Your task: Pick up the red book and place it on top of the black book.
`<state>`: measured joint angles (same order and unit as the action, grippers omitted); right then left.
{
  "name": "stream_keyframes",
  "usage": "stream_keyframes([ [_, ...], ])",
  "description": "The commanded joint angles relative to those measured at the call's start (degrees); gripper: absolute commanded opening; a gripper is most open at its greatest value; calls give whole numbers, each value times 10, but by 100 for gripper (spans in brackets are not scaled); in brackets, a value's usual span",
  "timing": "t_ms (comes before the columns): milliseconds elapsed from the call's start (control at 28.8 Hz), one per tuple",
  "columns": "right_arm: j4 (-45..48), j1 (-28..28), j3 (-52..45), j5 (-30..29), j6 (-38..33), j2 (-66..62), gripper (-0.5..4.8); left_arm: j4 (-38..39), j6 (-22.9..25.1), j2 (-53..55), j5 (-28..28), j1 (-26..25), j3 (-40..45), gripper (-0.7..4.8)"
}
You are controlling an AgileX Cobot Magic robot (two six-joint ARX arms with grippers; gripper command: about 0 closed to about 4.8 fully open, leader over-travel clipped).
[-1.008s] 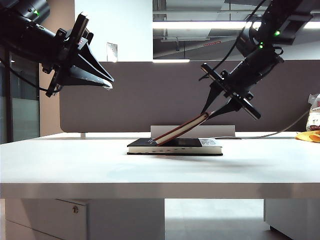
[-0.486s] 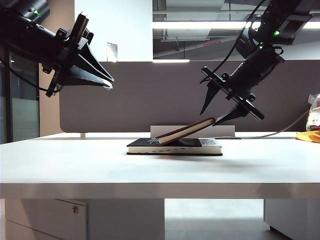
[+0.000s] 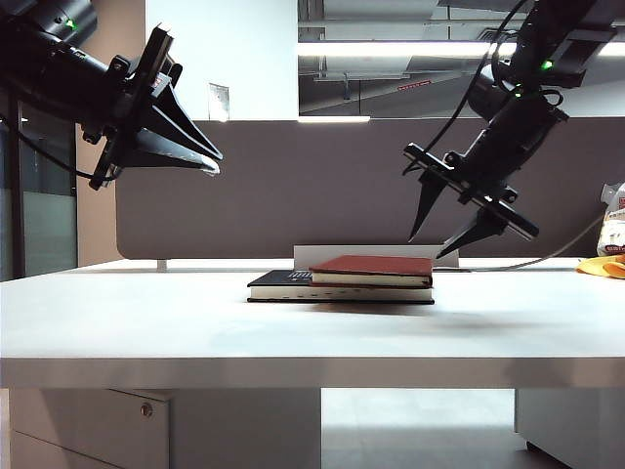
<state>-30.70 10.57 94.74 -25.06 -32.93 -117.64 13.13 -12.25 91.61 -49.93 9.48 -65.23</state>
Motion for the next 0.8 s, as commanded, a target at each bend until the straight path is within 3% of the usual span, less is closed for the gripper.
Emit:
stream_keyframes([
  [35, 10, 1, 4, 11, 5, 8, 203, -1, 5, -2, -5, 0, -3, 53],
  [313, 9, 1, 4, 10, 6, 9, 198, -1, 4, -2, -3, 0, -3, 52],
  [347, 8, -1, 4, 11, 6, 9, 183, -1, 3, -2, -2, 0, -3, 51],
  [486, -8, -13, 4, 12, 22, 9, 33, -1, -1, -2, 21, 12, -3, 17],
  [625, -32, -28, 4, 12, 32, 9, -2, -1, 0, -1, 32, 33, -3, 17],
  [799, -30, -27, 4, 25, 35, 7, -1, 5, -2, -1, 32, 33, -3, 17],
])
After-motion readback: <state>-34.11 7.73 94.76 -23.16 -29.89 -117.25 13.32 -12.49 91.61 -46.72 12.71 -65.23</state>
